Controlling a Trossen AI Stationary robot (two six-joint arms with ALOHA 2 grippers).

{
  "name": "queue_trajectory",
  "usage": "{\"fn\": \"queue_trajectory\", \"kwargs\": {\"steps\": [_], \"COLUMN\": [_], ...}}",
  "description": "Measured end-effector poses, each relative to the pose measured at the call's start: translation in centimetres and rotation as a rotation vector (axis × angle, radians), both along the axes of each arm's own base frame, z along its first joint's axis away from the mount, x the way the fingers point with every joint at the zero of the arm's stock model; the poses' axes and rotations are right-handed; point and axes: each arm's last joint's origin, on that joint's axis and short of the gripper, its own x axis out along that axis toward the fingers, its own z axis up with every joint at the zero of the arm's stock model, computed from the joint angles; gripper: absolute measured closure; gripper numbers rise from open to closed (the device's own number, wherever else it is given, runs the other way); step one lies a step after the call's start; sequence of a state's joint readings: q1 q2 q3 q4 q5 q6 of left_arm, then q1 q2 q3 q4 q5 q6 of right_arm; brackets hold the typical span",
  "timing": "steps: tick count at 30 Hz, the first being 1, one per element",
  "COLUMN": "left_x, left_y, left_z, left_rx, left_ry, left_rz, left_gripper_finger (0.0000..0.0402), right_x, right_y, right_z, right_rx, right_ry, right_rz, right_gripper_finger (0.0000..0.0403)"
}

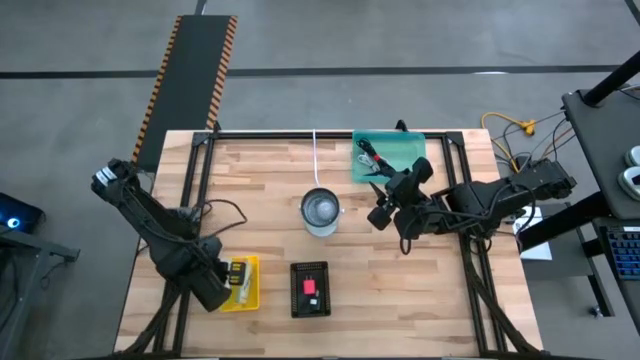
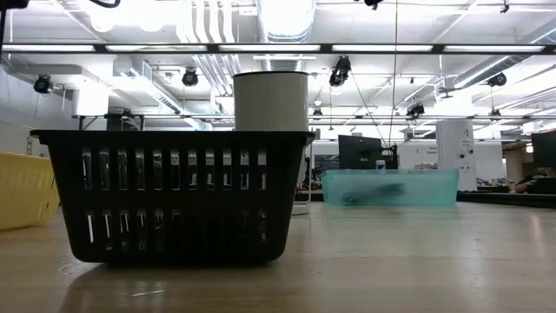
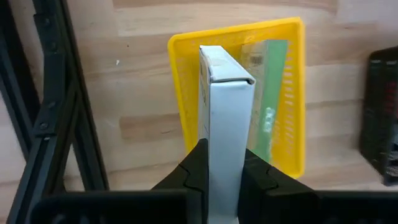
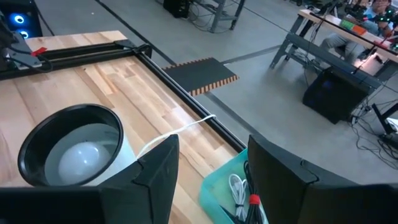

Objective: Pick and place items into bin
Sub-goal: Put the card reader box into the yellow bin, then return to Home Position

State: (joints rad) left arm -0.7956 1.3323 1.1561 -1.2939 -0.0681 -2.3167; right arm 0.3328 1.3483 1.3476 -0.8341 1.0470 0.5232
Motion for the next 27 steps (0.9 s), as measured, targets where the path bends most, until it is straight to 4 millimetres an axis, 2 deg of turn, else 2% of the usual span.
{"fn": "queue_trajectory", "kwargs": {"steps": [15,21,27], "left_x": [2.4,2.6,2.3], "left_y": [-1.0,-1.1,-0.8], "left_z": [-2.3,-2.6,-1.9], "left_rx": [0.029,0.040,0.029], "left_ry": [0.039,0.047,0.022], "left_rz": [0.043,0.024,-0.066], "left_gripper_finger": [0.0378,0.0321,0.0260], "right_x": [0.0,0.0,0.0], "right_y": [0.0,0.0,0.0], "right_z": [-0.3,-0.3,-0.3], "right_rx": [0.000,0.014,0.014], "right_ry": [0.008,-0.007,-0.007], "right_rz": [0.001,-0.007,-0.007], "right_gripper_finger": [0.0230,0.0234,0.0232]}}
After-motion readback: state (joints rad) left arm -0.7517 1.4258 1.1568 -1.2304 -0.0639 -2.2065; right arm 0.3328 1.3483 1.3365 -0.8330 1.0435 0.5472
